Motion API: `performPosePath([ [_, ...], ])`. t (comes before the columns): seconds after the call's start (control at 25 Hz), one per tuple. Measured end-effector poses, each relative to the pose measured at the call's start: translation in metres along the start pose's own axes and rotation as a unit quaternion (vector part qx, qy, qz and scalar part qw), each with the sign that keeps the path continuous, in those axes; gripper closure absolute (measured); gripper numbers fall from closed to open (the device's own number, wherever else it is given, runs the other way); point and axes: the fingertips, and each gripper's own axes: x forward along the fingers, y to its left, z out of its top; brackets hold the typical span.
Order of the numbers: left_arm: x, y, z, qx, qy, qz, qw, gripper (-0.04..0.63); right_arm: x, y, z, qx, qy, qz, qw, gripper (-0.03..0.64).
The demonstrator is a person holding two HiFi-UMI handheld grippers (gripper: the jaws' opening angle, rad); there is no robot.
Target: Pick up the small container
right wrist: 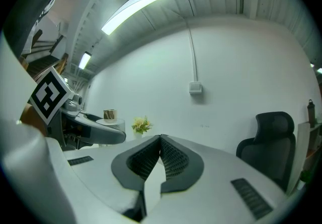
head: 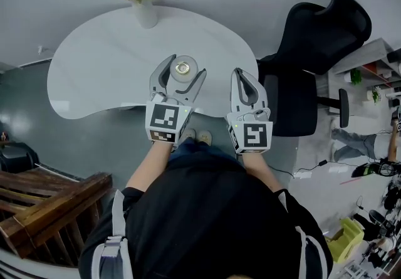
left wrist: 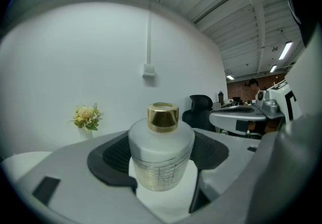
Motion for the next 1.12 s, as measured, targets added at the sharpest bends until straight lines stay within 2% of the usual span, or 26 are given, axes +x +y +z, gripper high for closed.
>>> performPosePath([
  [0.52,0.001,0.006,0.001,-0.004,-0.009,-0.012,0.9999,0.258,0.005,0.010,-0.001,0.011,-0.004,-0.001,1.000,0.595],
  [1.12,-0.008,0.010,0.004,-0.003,-0.016,-0.005,0.9999,0.258,0.003,0.020,0.002,0.000,-0.001,0.002,1.000,0.595],
])
